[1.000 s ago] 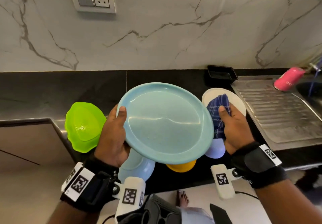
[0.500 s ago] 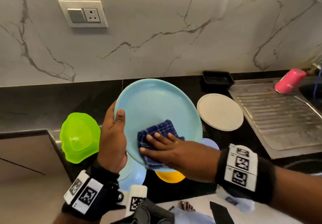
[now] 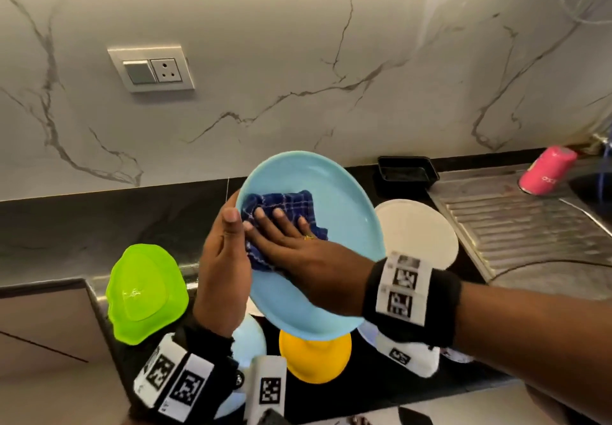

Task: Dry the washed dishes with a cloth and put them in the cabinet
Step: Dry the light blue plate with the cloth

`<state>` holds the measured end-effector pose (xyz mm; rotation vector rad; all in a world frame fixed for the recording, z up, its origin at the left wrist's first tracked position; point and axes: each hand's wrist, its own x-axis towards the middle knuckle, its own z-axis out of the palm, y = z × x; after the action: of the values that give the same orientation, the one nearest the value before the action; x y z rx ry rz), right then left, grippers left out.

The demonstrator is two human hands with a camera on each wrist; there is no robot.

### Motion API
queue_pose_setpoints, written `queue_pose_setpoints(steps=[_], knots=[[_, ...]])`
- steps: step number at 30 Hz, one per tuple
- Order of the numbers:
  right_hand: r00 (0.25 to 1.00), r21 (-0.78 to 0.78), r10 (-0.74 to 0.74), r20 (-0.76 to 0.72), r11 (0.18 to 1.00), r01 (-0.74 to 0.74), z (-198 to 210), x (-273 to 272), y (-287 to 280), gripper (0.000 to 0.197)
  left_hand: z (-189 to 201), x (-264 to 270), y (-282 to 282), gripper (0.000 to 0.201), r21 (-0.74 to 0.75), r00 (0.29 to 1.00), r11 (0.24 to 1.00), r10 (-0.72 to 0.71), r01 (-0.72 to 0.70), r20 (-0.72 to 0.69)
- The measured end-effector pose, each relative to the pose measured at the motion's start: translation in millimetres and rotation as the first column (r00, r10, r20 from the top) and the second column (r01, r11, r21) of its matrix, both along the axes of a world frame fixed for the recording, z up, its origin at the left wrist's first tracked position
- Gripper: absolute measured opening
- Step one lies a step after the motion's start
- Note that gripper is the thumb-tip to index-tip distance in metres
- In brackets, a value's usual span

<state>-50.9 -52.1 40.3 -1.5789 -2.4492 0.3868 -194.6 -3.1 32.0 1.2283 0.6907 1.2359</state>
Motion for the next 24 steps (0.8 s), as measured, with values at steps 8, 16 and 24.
queue_pose_setpoints(steps=[8,16,24], knots=[[0.871,-0.08,-0.408,-0.275,0.912,0.402,25.3,37.7,54.3,0.075,6.4,-0.1,5.2,0.044,0.219,0.976,0.972,0.121,-0.079,-0.182],[0.901,0.022,-0.163,-0.401,0.982,0.187,32.5,7.9,35.6,0.073,16.0,5.8,20.2,0.051,0.263,0.984,0.965,0.066,-0.02,-0.166],[0.83,0.008,-0.365,-0.422,0.914,0.406,28.4,51.6,76.5,0.068,16.6,7.3,21.4,0.052,0.327,0.949,0.944,0.146,-0.049,-0.279]])
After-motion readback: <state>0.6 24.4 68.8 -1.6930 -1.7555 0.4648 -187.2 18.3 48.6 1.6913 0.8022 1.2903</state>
